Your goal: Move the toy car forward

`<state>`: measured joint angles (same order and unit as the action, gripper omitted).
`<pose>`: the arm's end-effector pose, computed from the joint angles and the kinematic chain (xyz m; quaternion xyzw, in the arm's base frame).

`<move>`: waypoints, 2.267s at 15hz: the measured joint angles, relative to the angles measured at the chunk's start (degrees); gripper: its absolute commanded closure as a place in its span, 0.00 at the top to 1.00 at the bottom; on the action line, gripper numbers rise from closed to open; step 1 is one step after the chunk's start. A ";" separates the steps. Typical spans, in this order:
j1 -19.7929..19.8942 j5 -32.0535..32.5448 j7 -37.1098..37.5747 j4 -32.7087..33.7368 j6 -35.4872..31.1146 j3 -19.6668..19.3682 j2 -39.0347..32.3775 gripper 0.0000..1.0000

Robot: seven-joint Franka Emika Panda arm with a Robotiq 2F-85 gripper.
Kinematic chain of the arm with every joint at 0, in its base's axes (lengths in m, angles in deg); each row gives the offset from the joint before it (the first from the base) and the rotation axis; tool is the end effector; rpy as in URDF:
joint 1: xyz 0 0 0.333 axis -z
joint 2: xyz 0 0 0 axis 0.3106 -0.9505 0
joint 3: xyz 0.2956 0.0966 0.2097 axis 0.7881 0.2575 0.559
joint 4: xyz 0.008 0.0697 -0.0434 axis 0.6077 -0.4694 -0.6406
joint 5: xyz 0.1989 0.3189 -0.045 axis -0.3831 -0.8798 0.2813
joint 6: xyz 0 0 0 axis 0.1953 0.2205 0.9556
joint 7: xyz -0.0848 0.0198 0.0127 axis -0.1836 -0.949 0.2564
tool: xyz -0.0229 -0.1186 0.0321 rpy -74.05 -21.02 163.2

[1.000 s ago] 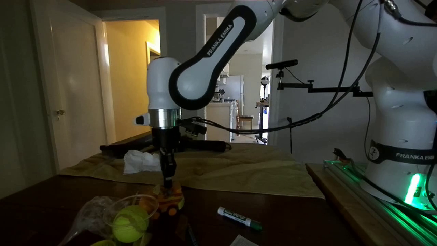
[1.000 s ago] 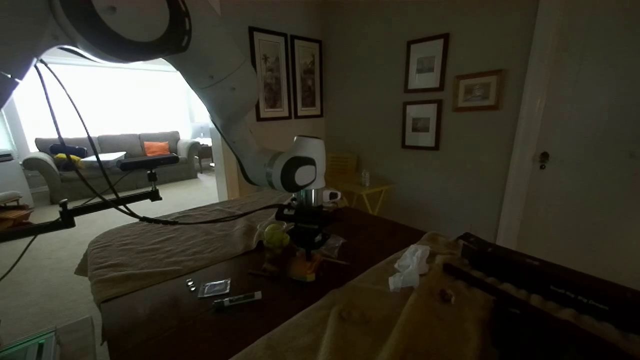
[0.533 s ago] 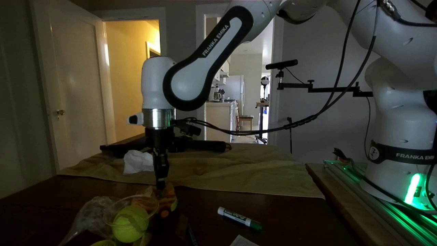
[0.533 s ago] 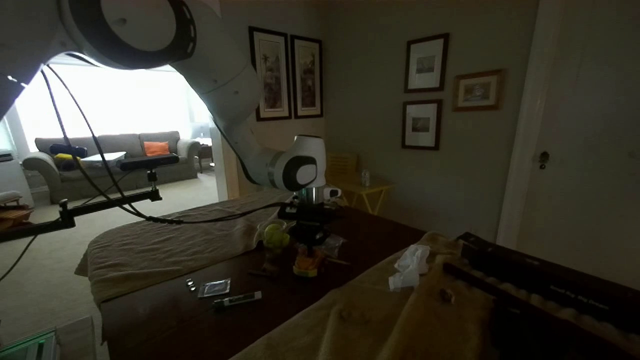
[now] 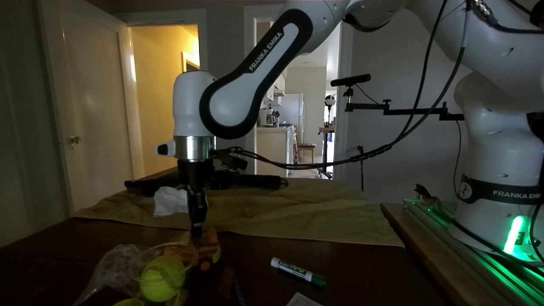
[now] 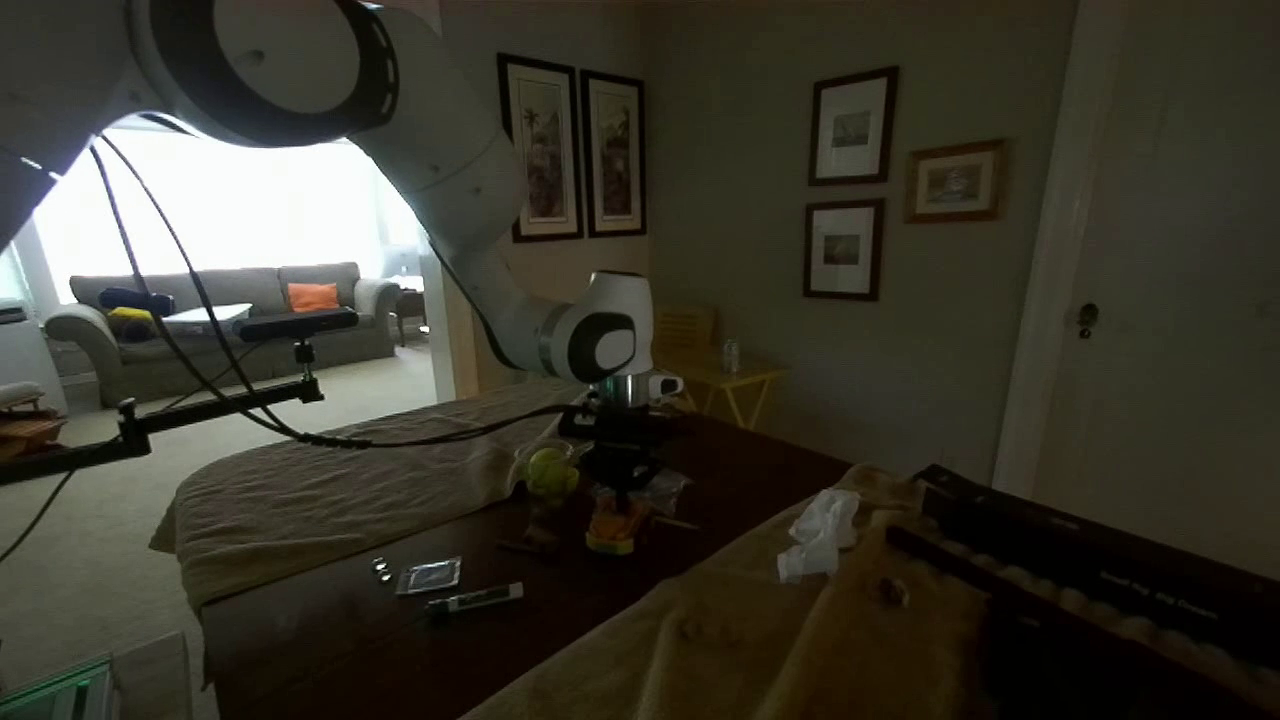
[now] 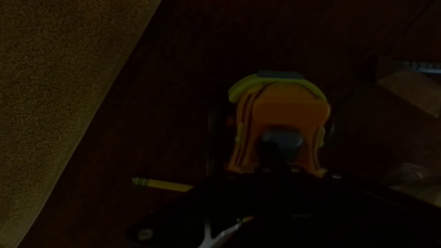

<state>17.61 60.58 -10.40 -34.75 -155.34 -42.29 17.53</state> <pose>0.6787 0.0931 0.2194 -0.9504 -0.3104 -0.0202 0.0033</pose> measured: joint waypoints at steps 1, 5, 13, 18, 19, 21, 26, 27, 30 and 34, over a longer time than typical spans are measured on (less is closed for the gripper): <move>0.04 0.00 -0.24 0.00 0.04 0.05 -0.01 0.00; 0.56 -0.03 -1.42 0.10 1.06 0.52 0.00 0.00; 2.92 -0.73 -4.23 -1.82 7.69 2.65 1.56 0.00; 4.10 -3.10 -4.94 -6.86 10.87 3.50 4.49 0.00; 4.33 -3.63 -4.97 -8.07 11.34 3.52 5.19 0.00; 4.76 -4.67 -4.98 -10.54 12.41 3.53 6.63 0.00; 5.55 -8.04 -4.98 -17.38 14.80 3.52 10.37 0.00; 5.56 -8.74 -4.98 -18.80 15.05 3.52 11.09 0.00; 5.54 -11.09 -4.98 -22.78 15.36 3.67 13.14 0.00; 5.51 -14.20 -4.98 -27.13 15.37 3.85 15.34 0.00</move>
<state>23.13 46.37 -15.38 -61.88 -139.97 -38.44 32.88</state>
